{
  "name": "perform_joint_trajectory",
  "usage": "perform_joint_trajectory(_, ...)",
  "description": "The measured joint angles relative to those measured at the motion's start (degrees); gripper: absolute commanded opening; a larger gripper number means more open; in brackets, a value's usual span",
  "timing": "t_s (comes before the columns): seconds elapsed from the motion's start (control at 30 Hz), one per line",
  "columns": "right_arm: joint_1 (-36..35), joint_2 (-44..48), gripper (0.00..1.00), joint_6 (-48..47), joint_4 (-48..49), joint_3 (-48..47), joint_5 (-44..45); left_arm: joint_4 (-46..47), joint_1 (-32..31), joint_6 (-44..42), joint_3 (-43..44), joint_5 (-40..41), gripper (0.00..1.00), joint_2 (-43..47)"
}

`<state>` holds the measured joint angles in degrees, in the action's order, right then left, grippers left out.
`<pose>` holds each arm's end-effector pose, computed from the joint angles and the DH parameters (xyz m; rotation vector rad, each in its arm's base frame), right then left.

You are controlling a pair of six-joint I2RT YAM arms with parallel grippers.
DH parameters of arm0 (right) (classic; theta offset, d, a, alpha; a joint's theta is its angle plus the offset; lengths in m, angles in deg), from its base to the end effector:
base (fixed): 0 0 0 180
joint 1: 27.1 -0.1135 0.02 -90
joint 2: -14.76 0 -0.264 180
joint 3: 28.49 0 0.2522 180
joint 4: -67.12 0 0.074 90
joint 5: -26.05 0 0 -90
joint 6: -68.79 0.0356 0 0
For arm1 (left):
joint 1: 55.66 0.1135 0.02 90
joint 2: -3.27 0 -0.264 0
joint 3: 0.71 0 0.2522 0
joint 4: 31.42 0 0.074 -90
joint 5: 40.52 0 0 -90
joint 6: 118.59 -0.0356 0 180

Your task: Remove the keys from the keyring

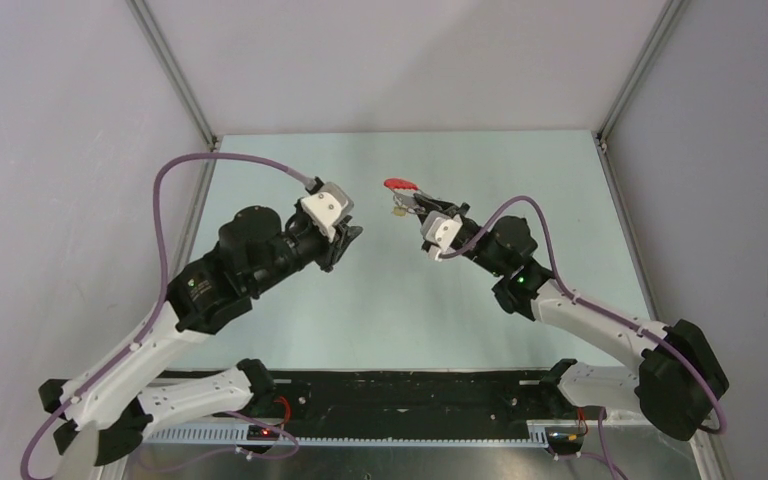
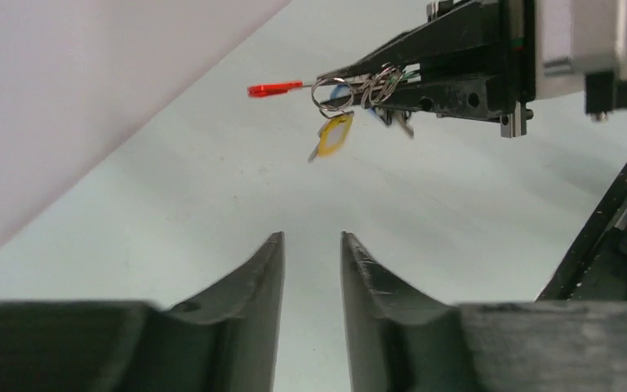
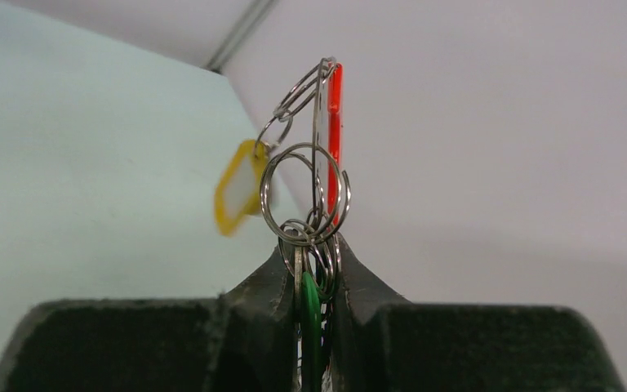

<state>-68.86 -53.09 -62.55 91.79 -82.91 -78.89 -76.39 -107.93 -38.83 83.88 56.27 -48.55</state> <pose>0.1968 0.1881 0.3206 -1.0697 0.8778 0.1853 0.1109 -0.1364 0.4344 0.8601 1.5832 -0.4211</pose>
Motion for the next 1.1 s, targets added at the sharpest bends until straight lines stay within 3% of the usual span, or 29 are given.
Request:
perform_joint_trajectory(0.2,0.7,0.0,0.00,-15.3,-6.4,-4.9,-1.4,4.1,3.9,7.3,-5.8,-3.4,0.68,0.2)
perform_joint_trajectory(0.37,1.4,0.2,0.00,-21.2,-11.8,-9.8,-4.6,12.9,4.3,8.8,-17.1,-5.8,0.77,4.2)
perform_joint_trajectory(0.47,1.5,0.8,0.00,-22.9,-14.8,-11.6,-6.5,19.8,4.4,8.9,-21.5,-8.5,0.97,5.9)
perform_joint_trajectory(0.5,1.5,0.9,0.00,-23.4,-15.5,-12.1,-7.0,21.3,4.5,8.7,-22.1,-9.3,0.99,6.1)
perform_joint_trajectory(0.8,1.0,1.8,0.00,-25.4,-20.9,-13.7,-9.6,34.0,4.5,8.4,-22.7,-13.6,0.96,6.8)
perform_joint_trajectory(1.1,0.6,1.9,0.00,-25.3,-21.4,-14.0,-9.8,38.4,4.5,7.6,-22.7,-14.7,0.86,2.3)
